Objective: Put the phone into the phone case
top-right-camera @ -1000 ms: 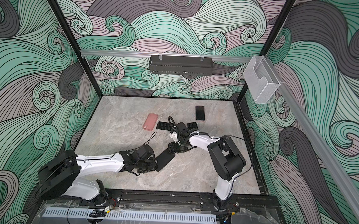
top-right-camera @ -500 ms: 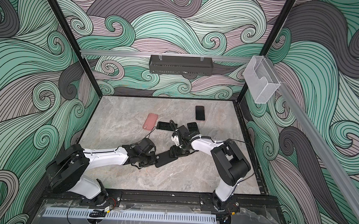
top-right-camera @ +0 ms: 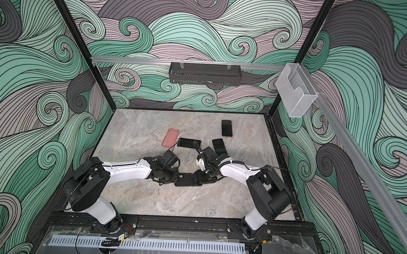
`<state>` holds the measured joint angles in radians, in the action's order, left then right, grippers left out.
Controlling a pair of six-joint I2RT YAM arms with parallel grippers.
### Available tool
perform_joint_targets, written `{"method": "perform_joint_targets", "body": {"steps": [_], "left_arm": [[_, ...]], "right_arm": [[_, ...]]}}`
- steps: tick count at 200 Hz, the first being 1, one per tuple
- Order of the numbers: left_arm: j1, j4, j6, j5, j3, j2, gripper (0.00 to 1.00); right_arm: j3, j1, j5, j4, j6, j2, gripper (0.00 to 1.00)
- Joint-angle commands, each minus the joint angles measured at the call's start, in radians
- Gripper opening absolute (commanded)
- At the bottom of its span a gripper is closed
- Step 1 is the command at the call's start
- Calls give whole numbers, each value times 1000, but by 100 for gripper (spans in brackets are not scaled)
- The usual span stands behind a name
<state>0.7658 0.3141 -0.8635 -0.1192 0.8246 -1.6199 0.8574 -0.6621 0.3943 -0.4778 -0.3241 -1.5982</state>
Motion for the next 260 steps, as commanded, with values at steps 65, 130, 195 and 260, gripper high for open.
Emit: {"method": "perform_joint_targets", "body": {"steps": [65,130,195,260], "left_arm": [[-21,123,69,66,48,-12,30],[-40,101,60,39,36,58,35],[-110,123,70,65,-34,246,60],[-158,220,98,191,-166,548,84]], "right_arm": [[-2,-15,2,-3,-20,4,62],[14,-20,14,-4,-18,-10,62],[92,-30,-80,-114,78,29,66],[325,-28,-327,-248,494,-33,98]]}}
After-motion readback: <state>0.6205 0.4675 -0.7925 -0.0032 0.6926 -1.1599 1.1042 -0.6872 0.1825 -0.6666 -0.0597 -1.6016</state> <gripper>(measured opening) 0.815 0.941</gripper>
